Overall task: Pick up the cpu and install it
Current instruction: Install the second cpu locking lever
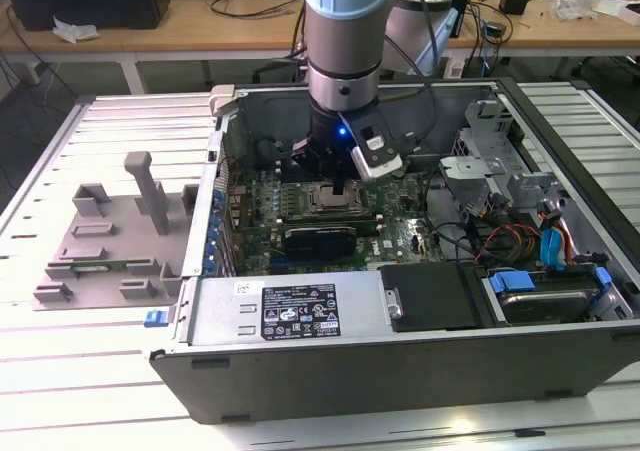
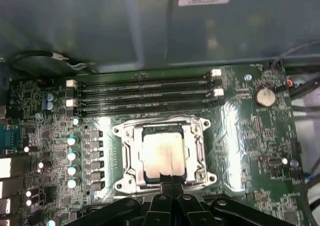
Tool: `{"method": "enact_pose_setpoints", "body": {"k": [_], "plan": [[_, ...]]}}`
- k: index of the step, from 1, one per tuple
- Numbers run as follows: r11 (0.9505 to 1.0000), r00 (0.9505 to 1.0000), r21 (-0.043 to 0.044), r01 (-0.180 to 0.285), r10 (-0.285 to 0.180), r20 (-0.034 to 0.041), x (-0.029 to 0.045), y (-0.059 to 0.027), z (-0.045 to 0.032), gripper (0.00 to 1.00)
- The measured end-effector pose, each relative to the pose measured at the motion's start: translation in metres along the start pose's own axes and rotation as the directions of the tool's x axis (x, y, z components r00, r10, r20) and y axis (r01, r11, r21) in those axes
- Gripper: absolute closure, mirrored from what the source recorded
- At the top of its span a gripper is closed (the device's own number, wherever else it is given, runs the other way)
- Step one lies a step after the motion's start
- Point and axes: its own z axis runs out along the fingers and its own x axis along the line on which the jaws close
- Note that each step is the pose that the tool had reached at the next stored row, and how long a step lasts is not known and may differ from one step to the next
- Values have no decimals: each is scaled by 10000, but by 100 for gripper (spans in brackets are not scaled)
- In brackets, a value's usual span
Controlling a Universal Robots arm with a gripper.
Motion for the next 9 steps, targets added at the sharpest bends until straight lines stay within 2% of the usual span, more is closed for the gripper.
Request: {"method": "enact_pose_setpoints", "body": {"k": [3,9], "plan": [[9999,9999,-1,159,-159,-22,5,69,13,89],[9999,9999,-1,160,-160,-23,5,75,14,89]]}}
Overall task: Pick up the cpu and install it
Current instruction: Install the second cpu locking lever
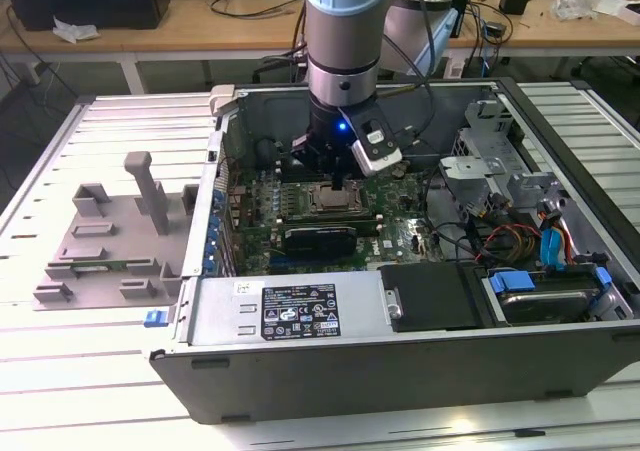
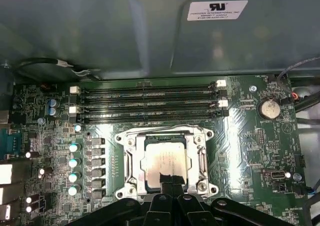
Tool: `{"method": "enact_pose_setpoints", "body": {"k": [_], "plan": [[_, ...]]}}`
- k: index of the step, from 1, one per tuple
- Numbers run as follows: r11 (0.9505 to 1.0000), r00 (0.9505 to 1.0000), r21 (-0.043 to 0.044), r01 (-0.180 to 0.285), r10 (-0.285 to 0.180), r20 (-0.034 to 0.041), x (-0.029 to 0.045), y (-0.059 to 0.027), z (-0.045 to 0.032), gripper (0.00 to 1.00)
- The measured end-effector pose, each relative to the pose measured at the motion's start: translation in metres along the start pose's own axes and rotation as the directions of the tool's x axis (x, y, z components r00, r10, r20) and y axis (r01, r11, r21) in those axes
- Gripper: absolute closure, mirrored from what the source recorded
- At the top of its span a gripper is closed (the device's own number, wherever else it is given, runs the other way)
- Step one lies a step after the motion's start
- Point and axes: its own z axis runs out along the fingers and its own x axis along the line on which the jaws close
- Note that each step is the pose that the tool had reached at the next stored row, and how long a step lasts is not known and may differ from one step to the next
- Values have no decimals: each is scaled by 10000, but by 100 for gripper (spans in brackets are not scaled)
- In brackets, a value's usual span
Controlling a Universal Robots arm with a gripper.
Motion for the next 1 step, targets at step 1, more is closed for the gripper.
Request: {"method": "enact_pose_setpoints", "body": {"k": [1], "plan": [[10000,10000,-1,0,0,0,0,1,0,89]]}}
